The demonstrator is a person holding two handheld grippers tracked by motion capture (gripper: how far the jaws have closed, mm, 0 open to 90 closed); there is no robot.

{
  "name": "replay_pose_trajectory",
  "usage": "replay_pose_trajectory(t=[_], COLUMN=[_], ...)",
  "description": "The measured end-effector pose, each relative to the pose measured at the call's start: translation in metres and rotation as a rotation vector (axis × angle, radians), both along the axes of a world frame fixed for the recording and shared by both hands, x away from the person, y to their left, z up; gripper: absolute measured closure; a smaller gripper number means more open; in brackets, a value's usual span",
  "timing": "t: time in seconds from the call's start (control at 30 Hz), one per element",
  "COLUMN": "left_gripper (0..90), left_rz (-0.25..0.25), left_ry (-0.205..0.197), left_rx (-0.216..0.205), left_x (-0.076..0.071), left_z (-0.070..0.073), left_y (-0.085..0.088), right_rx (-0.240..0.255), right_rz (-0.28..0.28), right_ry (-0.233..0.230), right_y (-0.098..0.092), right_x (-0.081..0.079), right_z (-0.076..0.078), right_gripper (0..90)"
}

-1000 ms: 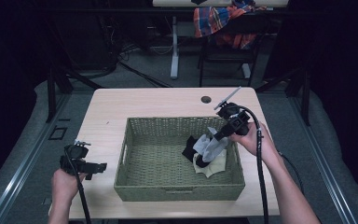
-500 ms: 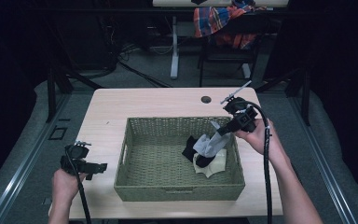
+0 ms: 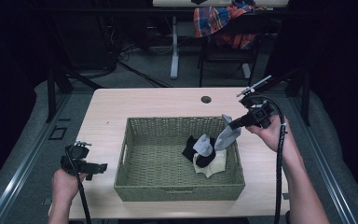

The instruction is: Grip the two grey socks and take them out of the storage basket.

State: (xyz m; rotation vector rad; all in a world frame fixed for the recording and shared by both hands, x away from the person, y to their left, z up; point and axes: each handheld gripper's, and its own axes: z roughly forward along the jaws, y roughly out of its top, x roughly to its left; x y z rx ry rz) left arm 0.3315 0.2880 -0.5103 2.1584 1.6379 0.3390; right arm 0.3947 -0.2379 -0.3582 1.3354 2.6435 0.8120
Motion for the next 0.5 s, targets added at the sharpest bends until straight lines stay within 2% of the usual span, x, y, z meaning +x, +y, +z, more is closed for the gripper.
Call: replay_pose_trajectory(t=[0.5], left_gripper=[0.1], left_rz=[-0.004], left_ry=[0.005], left_rx=[0.000], left_x=[0.000], left_z=[0.000], left_y=[0.000], right_rx=[0.029], right_rz=[-0.157], right_ry=[-0.020], right_y=[-0.060], right_x=[0.003], right_z=[0.006], right_gripper=[86.8])
